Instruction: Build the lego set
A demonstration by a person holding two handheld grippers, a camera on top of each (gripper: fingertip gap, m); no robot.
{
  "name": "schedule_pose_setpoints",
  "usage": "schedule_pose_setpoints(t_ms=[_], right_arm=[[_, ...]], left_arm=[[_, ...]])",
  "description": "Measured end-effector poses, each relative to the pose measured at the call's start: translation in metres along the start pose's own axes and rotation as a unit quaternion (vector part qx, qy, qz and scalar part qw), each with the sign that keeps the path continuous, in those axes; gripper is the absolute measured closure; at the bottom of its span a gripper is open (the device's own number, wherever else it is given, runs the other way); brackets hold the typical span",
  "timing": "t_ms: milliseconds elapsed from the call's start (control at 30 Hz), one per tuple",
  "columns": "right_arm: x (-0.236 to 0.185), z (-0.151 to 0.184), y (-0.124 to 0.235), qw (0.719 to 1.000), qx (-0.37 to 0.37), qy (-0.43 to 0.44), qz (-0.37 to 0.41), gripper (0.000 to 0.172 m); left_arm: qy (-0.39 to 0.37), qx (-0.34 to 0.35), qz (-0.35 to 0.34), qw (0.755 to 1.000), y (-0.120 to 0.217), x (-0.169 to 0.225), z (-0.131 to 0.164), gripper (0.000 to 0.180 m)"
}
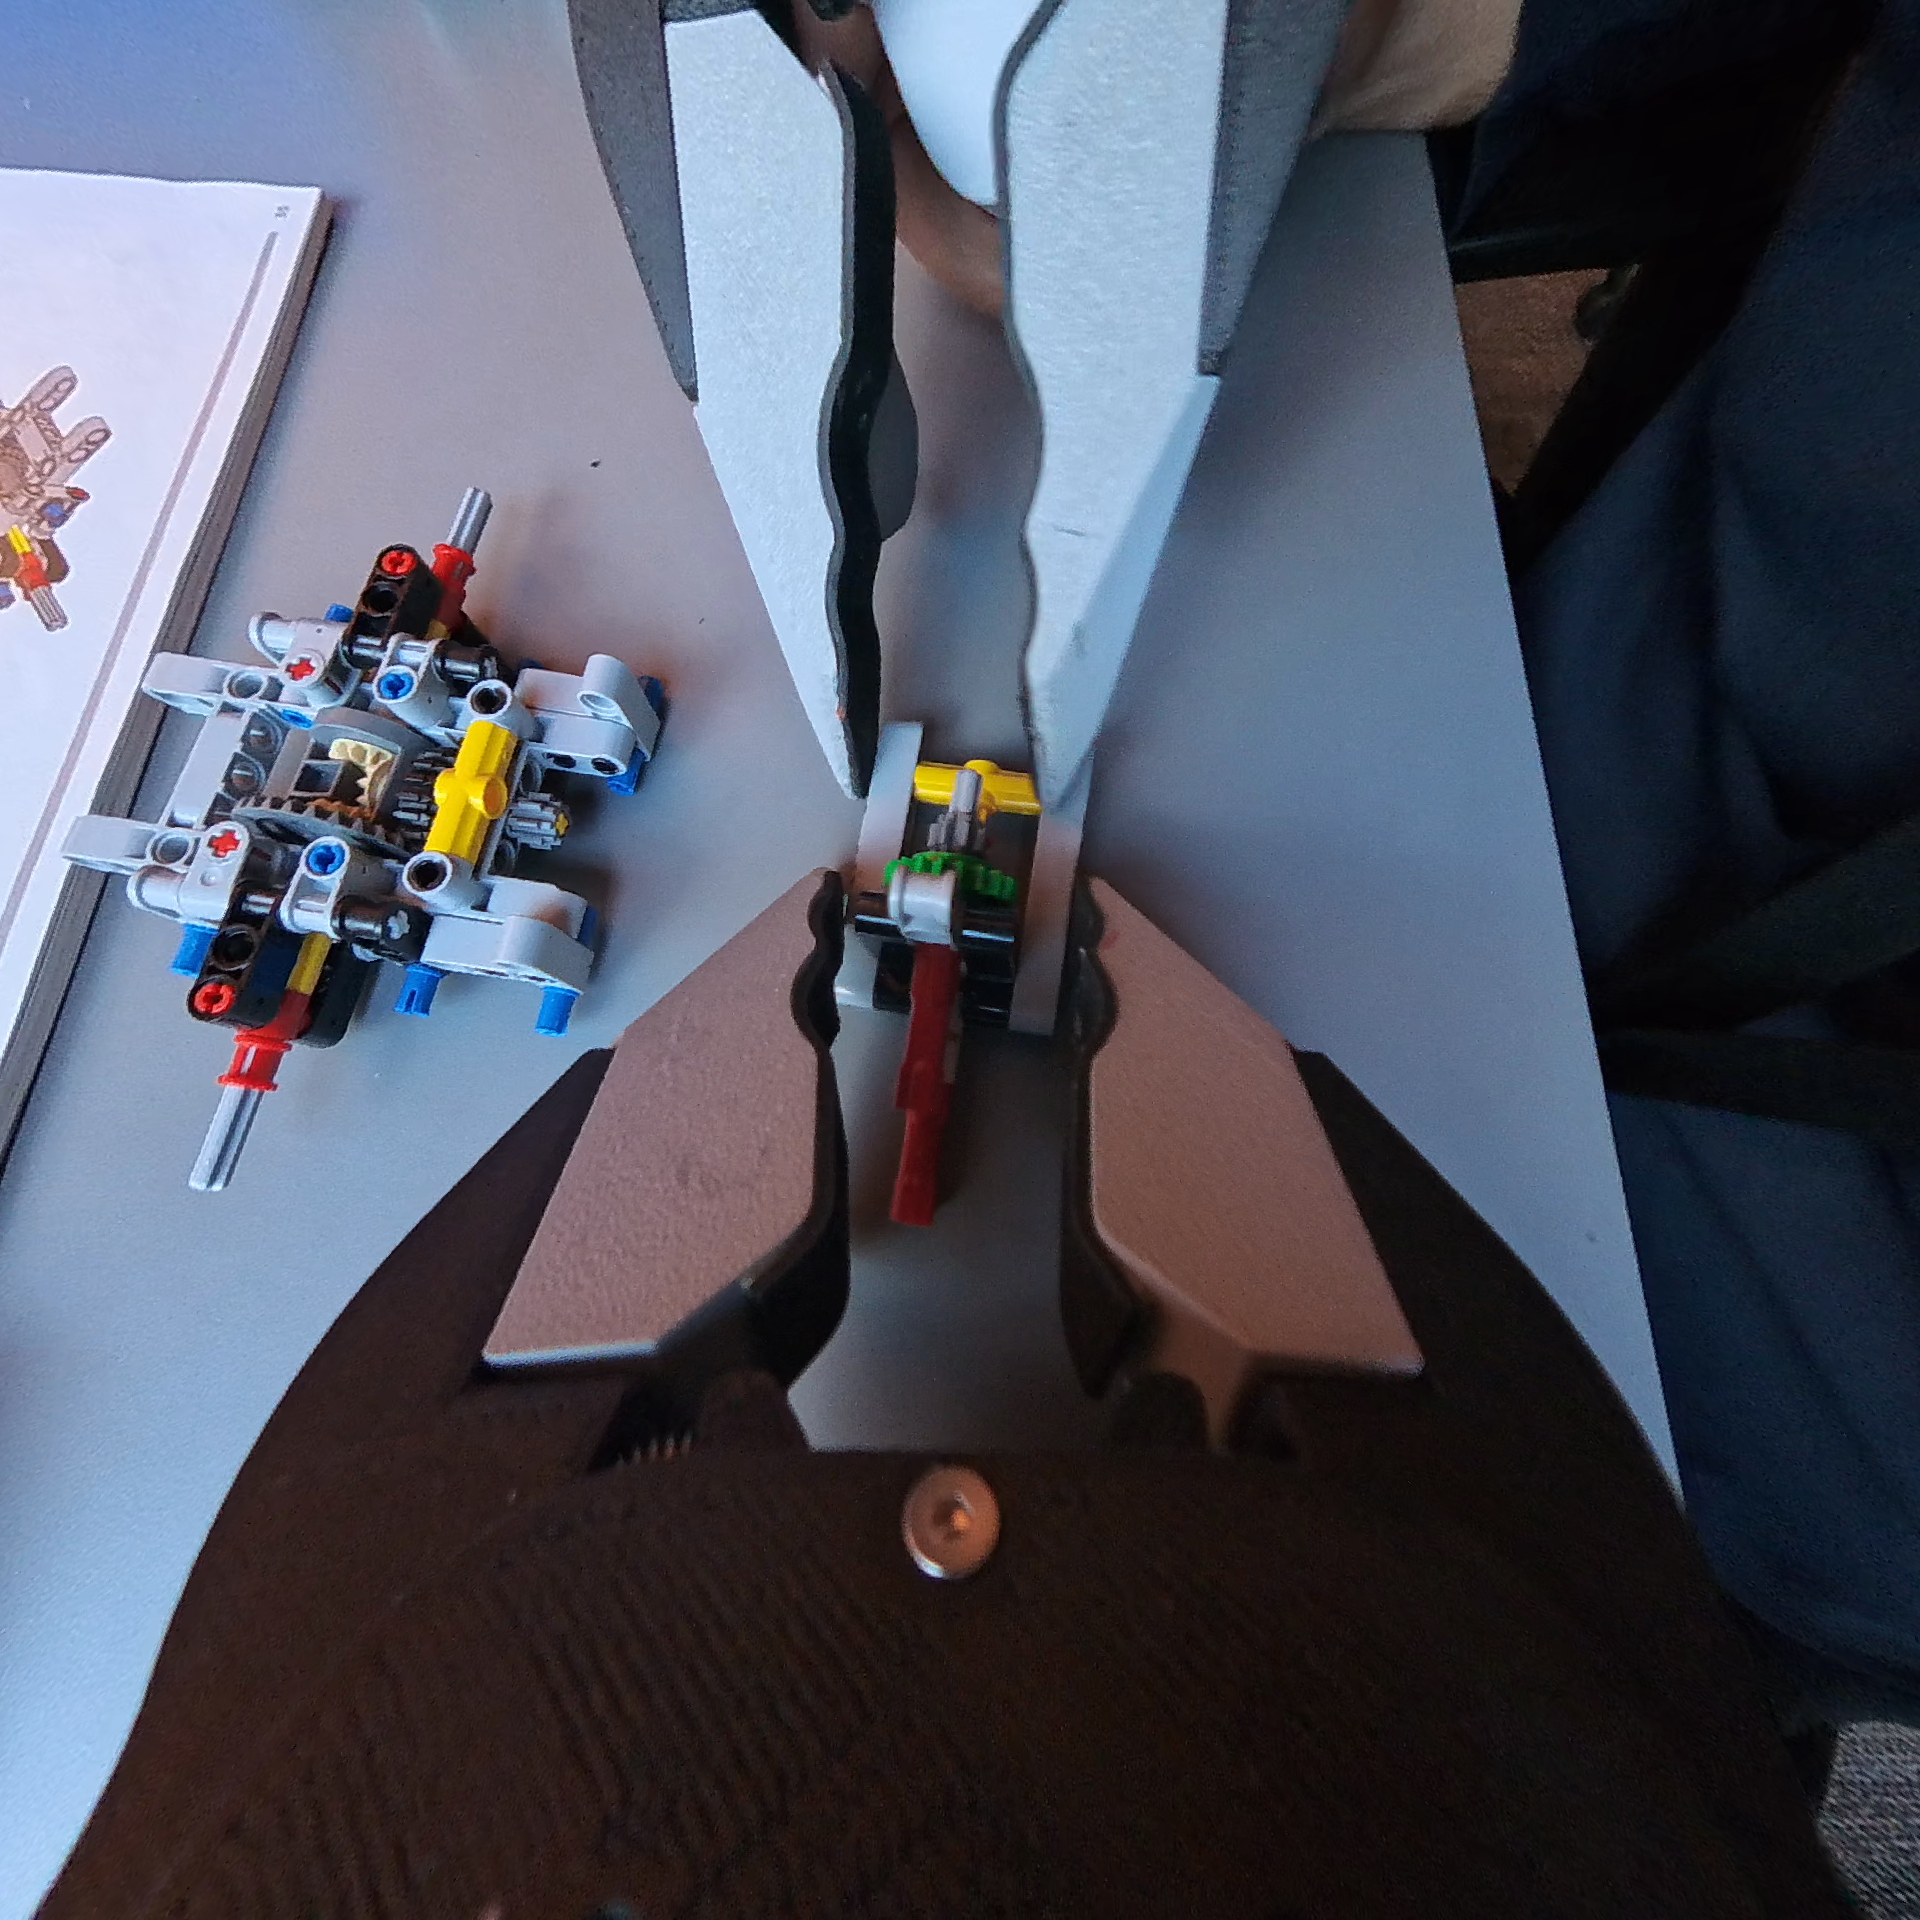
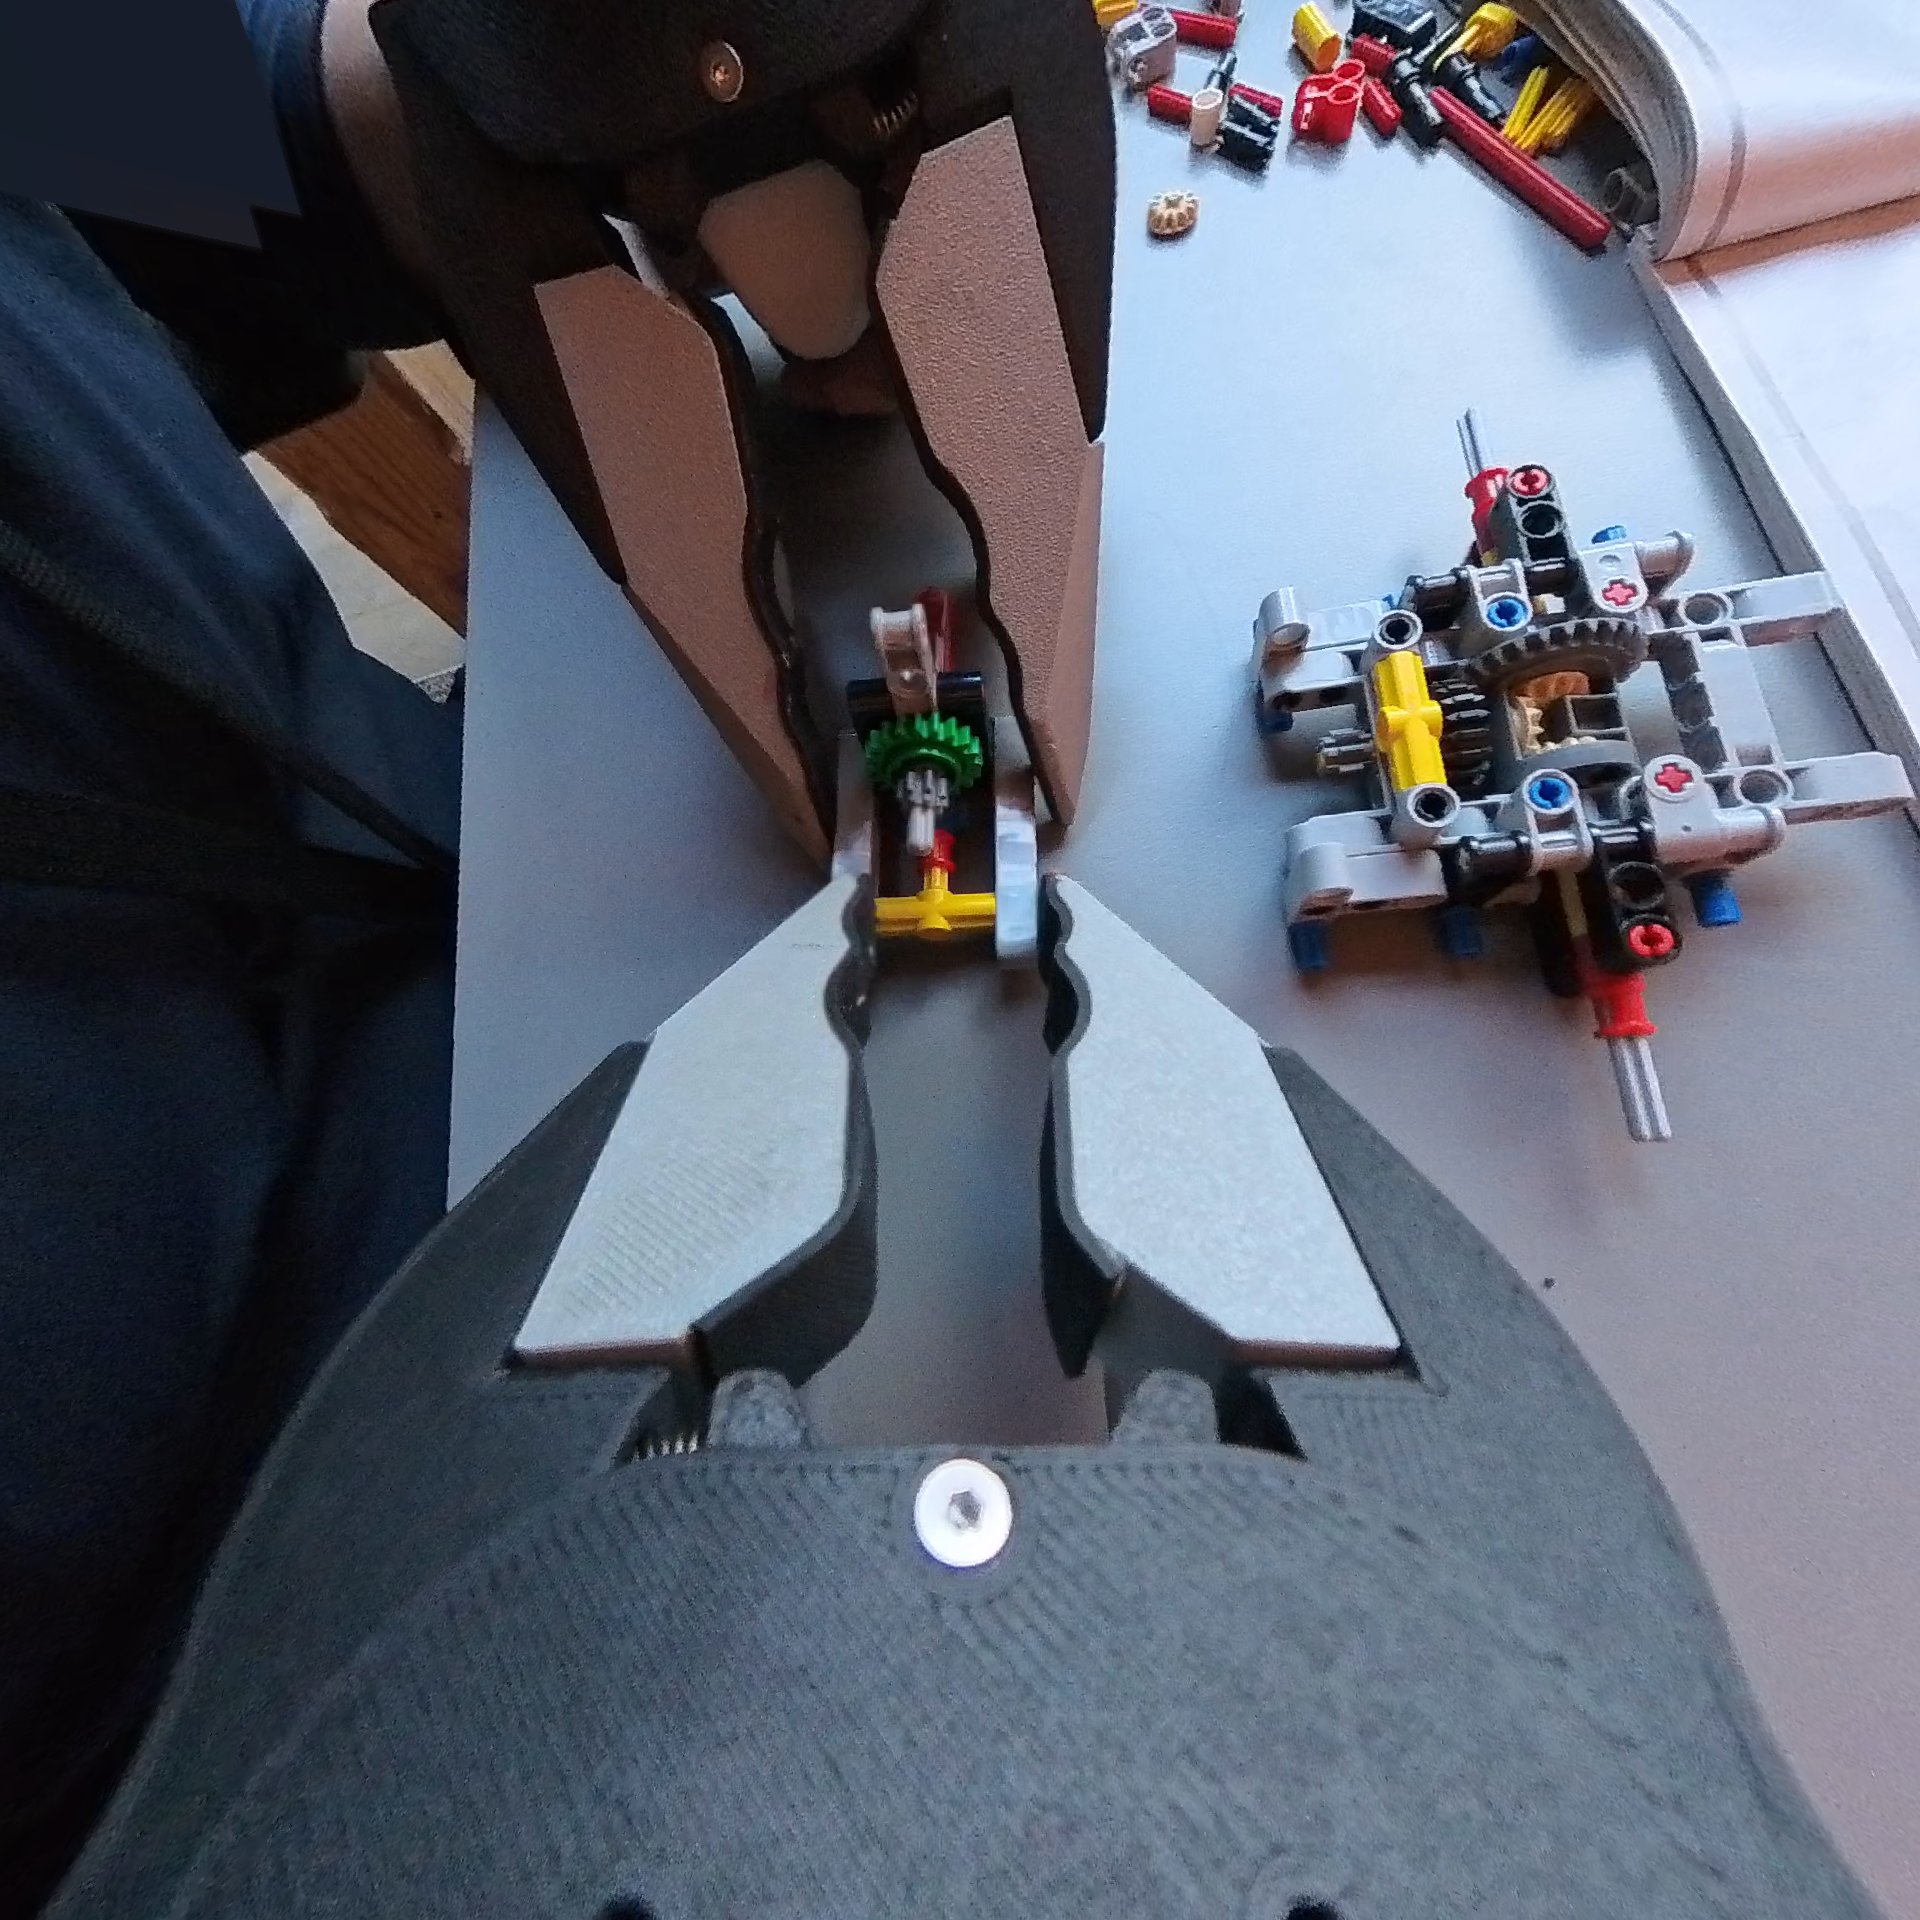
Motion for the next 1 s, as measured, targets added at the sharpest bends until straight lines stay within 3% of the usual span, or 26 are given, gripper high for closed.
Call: schedule_pose_setpoints(t_ms=[267,467,667,800,900,1000], right_arm=[[0.0,-0.001,0.002,1.0,0.011,0.002,0.004,0.15],[0.005,-0.013,0.026,0.994,0.109,0.001,0.029,0.167],[0.043,-0.015,0.058,0.967,0.201,-0.049,0.149,0.172],[0.074,-0.017,0.077,0.951,0.24,-0.087,0.176,0.172],[0.101,-0.021,0.079,0.947,0.247,-0.094,0.181,0.172],[0.13,-0.027,0.069,0.95,0.227,-0.106,0.186,0.154]], left_arm=[[-0.002,-0.001,0.002,1.0,0.0,0.001,0.0,0.139],[0.003,0.014,0.019,1.0,0.005,0.003,0.001,0.127],[0.021,0.108,-0.031,0.994,0.046,-0.011,-0.013,0.136],[0.052,0.079,-0.1,0.99,0.075,-0.036,-0.02,0.134],[0.055,0.101,-0.131,0.985,0.094,-0.054,-0.027,0.135],[0.075,0.137,-0.127,0.979,0.108,-0.071,-0.028,0.137]])
Point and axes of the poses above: each gripper's, where its closed fingertips meet, y back along the fingers, z out of its underside, x = y × z across the jaws, the point moved 7 cm from there along y, back along the fingers, and after that the axes turned 15 degrees about z, right-handed, at the moved point
